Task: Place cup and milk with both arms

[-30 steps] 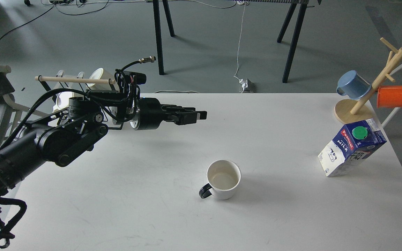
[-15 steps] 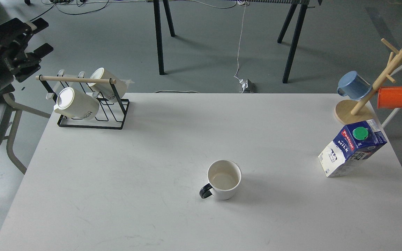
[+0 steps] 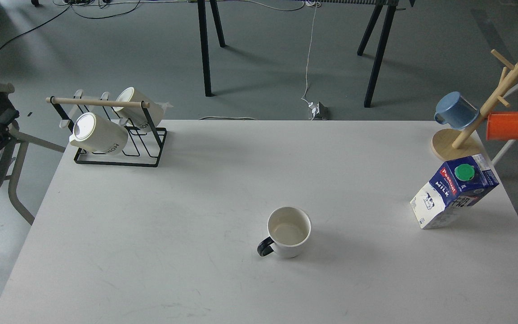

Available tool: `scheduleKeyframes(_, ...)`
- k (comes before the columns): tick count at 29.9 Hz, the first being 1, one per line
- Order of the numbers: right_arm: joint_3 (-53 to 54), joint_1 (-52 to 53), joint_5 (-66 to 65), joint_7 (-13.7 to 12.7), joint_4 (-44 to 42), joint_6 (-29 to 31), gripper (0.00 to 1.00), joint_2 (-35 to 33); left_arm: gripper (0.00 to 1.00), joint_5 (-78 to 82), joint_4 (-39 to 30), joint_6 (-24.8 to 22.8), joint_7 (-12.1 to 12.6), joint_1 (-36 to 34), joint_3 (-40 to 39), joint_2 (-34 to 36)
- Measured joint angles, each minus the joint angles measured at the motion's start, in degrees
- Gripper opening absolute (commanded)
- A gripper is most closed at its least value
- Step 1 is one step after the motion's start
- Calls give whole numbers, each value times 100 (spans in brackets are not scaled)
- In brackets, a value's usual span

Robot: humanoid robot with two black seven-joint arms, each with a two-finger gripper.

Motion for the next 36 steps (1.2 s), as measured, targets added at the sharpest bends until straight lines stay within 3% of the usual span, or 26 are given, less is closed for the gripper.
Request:
scheduleKeyframes(17,-67,-2285,255,-14,345,0,99,-178,100,-211,8,0,0,428,-11,-144)
scheduleKeyframes(25,-477,-2545,-149,-371,503,0,99,678,100,-212,8,0,0,437,11,-238)
scheduleKeyframes(36,-717,-2203,-864,-393,303,0,99,1558,100,-204,7,0,0,438,15,-375)
